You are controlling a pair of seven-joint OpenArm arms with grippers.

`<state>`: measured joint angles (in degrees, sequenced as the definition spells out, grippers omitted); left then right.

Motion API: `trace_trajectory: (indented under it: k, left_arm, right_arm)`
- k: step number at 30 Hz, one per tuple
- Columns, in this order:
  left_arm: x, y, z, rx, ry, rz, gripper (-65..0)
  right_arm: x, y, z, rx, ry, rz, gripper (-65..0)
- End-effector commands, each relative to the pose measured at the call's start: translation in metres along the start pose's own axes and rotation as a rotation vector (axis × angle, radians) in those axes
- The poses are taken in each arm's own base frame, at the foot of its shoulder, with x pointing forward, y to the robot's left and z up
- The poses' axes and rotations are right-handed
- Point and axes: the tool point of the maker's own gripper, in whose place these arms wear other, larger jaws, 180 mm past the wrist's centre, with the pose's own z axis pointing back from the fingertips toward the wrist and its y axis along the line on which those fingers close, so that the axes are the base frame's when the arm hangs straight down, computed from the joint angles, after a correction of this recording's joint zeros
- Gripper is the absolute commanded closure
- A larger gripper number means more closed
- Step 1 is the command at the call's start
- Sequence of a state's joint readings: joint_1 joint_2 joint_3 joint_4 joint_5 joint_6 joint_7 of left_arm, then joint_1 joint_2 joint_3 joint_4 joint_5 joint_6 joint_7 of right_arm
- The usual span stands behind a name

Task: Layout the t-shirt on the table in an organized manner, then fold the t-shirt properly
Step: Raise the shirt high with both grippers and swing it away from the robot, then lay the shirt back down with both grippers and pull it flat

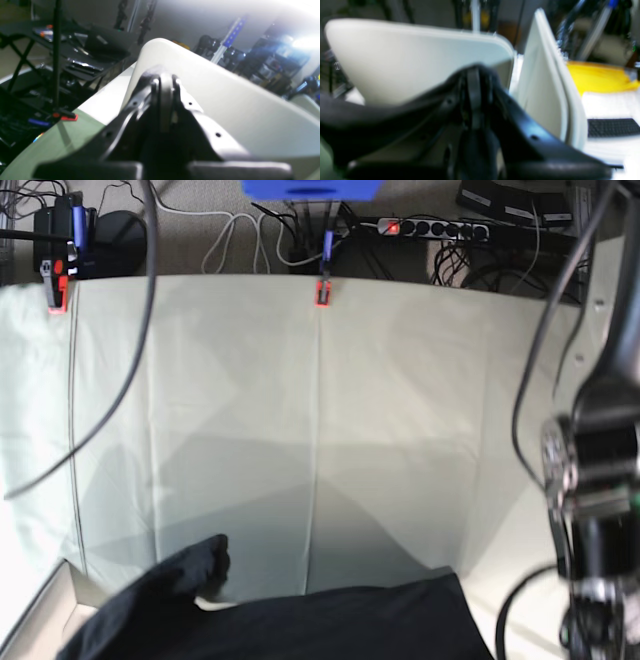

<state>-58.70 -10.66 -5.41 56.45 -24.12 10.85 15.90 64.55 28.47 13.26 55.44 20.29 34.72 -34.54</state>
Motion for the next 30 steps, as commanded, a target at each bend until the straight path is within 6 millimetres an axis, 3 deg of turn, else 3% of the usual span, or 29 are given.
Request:
trace_trajectory:
  k: [1, 7, 10, 14, 19, 25, 30]
  left_arm:
    - [0.03, -0.006, 0.001, -0.017, -0.08, -0.002, -0.1]
    - [0.0, 0.009, 0.019, -0.011, -0.048, -0.024, -0.1]
    - [-0.026, 0.016, 0.032, -0.011, 0.034, -0.032, -0.1]
    - [-0.048, 0.042, 0.059, 0.023, 0.087, 0.0, -0.1]
    - [-0.085, 0.081, 0.107, 0.088, 0.173, 0.03, -0.1]
    - [-0.124, 0.13, 0.177, 0.188, 0.243, 0.039, -0.1]
    - [-0.14, 0.161, 0.242, 0.274, 0.281, 0.029, -0.1]
  right_arm:
    - [0.015, -0.004, 0.008, -0.011, -0.043, 0.016, -1.5]
    - [-0.06, 0.028, 0.024, 0.018, 0.053, 0.033, -1.5]
    - [-0.098, 0.046, 0.036, 0.033, 0.096, 0.017, -1.5]
    - [-0.142, 0.062, 0.057, 0.037, 0.152, -0.009, -1.5]
    - [-0.188, 0.079, 0.096, 0.031, 0.221, -0.006, -1.5]
    - [-0.236, 0.109, 0.16, 0.052, 0.325, 0.039, -1.3]
    - [-0.255, 0.13, 0.216, 0.053, 0.384, 0.064, -1.3]
